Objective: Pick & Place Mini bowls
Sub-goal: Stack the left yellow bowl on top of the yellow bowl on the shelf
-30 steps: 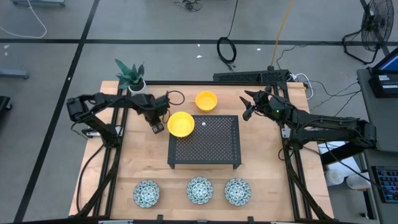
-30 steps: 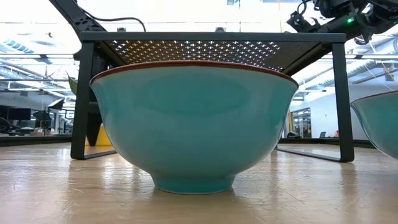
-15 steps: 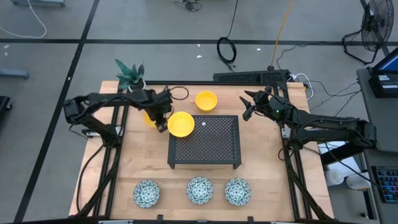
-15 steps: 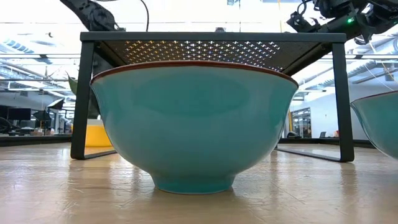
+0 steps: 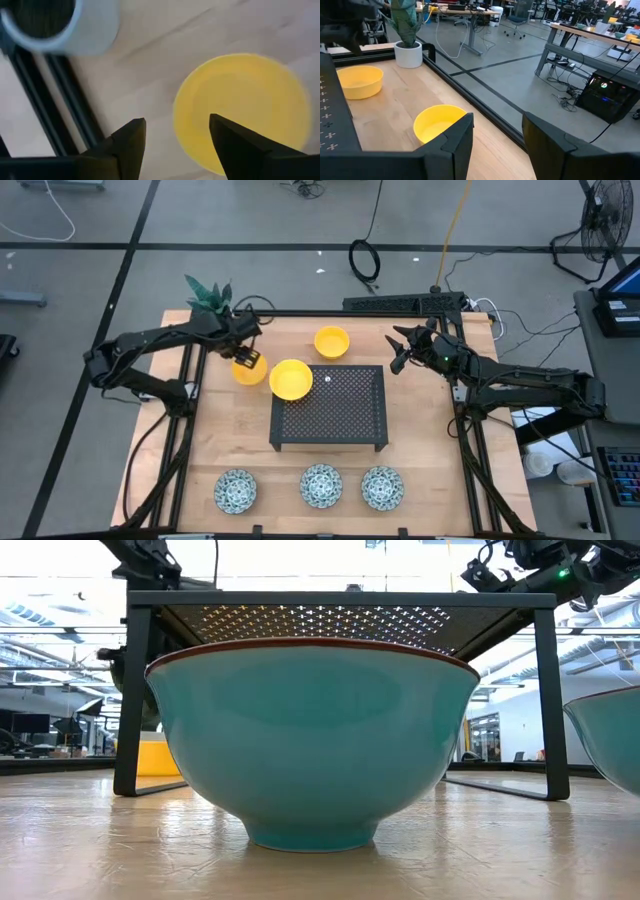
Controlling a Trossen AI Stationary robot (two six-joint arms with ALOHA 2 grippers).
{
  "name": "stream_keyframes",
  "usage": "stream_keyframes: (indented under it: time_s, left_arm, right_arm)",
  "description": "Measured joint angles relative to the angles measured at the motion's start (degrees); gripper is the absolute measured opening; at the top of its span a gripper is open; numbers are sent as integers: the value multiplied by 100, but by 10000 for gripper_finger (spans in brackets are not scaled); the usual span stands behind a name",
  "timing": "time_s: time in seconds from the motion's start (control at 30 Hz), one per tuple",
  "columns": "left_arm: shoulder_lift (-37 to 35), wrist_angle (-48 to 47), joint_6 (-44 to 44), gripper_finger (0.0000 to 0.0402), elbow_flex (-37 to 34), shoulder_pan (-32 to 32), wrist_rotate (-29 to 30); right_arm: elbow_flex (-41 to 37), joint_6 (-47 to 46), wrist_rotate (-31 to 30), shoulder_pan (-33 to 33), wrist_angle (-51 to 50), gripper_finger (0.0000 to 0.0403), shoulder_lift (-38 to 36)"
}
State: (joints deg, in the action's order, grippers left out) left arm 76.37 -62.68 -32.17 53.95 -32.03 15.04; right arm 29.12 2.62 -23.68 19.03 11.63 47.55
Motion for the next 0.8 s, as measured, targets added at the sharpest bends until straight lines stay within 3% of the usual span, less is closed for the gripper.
stream_keyframes:
  time_s: [0.2,0.53,0.8]
  left_arm:
    - [8,471,-113,212,-538,-221,-440]
    - [6,801,-263,187,-883,-326,-479]
    - [14,1370,-269,191,-1228,-326,-642]
  right_arm:
    - [0,-6,3,-1,-6,155,0]
    - [0,-6,4,-1,-64,155,0]
    - [0,-45,6,-1,-75,155,0]
